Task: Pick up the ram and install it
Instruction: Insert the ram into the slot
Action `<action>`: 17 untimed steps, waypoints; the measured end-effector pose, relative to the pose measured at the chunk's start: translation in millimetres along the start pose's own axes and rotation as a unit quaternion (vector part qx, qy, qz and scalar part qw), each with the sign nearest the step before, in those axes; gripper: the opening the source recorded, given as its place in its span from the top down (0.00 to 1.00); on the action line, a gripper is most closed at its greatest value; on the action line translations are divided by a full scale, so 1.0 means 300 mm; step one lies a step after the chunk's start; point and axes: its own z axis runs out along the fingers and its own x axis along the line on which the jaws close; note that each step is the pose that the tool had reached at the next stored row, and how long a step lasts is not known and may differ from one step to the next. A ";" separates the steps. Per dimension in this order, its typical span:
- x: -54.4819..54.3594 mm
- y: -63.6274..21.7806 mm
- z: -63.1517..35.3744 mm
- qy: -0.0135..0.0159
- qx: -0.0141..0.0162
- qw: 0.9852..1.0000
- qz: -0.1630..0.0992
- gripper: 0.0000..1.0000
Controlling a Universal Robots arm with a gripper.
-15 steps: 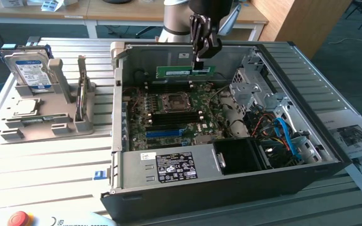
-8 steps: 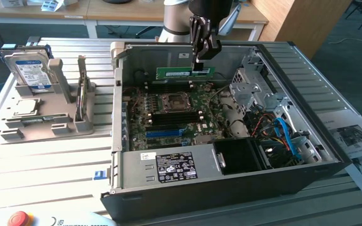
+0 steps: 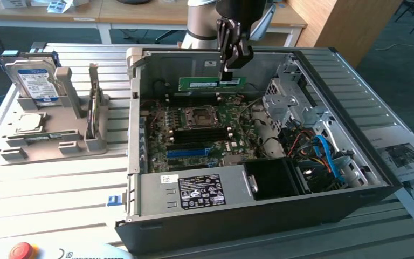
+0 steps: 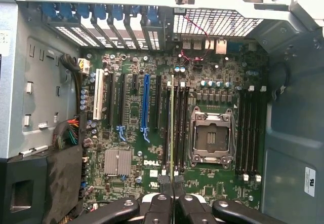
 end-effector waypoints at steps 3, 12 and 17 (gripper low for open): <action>0.000 0.000 0.006 0.000 0.000 1.000 0.000 0.88; -0.001 0.000 0.052 0.000 0.000 1.000 0.000 0.88; -0.001 0.000 0.073 0.000 0.000 1.000 0.000 0.88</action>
